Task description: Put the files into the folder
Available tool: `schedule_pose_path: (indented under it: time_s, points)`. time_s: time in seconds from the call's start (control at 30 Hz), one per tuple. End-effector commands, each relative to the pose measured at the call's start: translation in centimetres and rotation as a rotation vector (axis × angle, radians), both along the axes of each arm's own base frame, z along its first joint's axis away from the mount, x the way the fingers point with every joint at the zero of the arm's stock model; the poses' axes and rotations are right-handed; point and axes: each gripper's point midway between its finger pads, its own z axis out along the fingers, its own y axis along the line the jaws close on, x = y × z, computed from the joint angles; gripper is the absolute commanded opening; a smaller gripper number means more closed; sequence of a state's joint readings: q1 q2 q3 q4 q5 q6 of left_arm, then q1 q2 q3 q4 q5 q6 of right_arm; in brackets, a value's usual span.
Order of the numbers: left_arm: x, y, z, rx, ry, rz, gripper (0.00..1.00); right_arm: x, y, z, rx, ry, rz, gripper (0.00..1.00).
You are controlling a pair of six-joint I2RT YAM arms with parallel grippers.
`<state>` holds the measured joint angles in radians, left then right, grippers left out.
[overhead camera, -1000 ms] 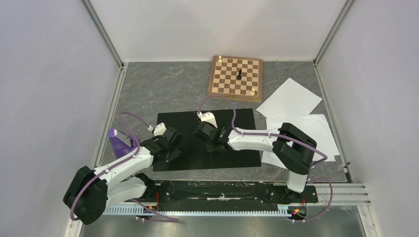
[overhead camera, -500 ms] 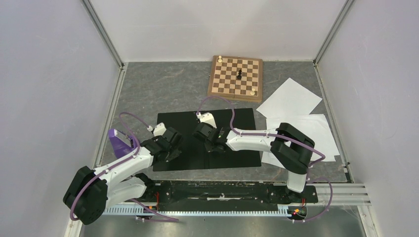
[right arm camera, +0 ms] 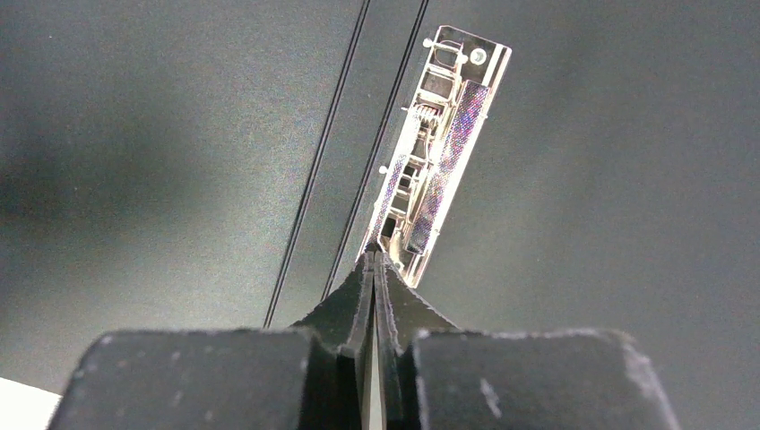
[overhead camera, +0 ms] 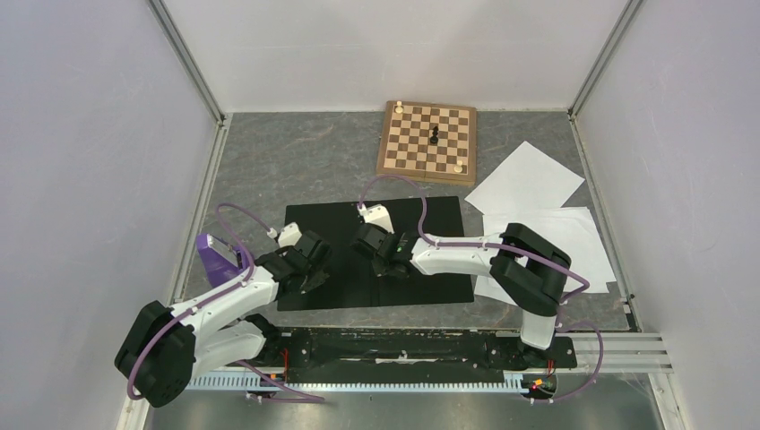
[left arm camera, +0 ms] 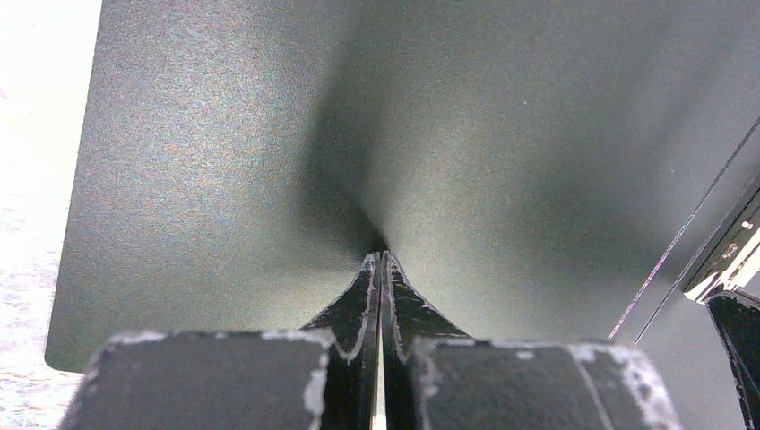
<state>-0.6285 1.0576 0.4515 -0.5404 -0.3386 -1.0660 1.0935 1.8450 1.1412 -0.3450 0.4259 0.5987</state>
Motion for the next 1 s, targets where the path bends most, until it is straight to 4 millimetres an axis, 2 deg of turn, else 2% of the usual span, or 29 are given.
schedule_pose_path:
  time_s: [0.0,0.1,0.23,0.4,0.53,0.8,0.97]
  points:
    - [-0.3,1.2,-0.6,0.041,0.016,0.072,0.02,-1.7,-3.4,-4.0,-0.147,0.077,0.003,0.02]
    - [-0.3,1.2,-0.7,0.044,0.021,0.073,0.02,-2.2,-4.6,-5.0,-0.183,0.093,-0.009,0.03]
    - [-0.3,1.3,-0.7,0.051,0.026,0.076,0.02,-2.8,-7.5,-6.5,-0.264,0.110,-0.043,0.03]
    - [-0.3,1.3,-0.8,0.057,0.036,0.074,0.02,-2.7,-9.8,-6.5,-0.297,0.097,-0.086,0.04]
    - [-0.2,1.2,-0.8,0.059,0.038,0.075,0.03,-1.7,-8.8,-5.3,-0.261,0.071,-0.079,0.05]
    - [-0.3,1.3,-0.8,0.064,0.042,0.075,0.02,0.2,-4.7,-2.2,-0.158,0.033,-0.034,0.11]
    - [-0.3,1.3,-0.8,0.063,0.042,0.076,0.02,0.9,-4.3,-1.3,-0.132,0.023,-0.040,0.14]
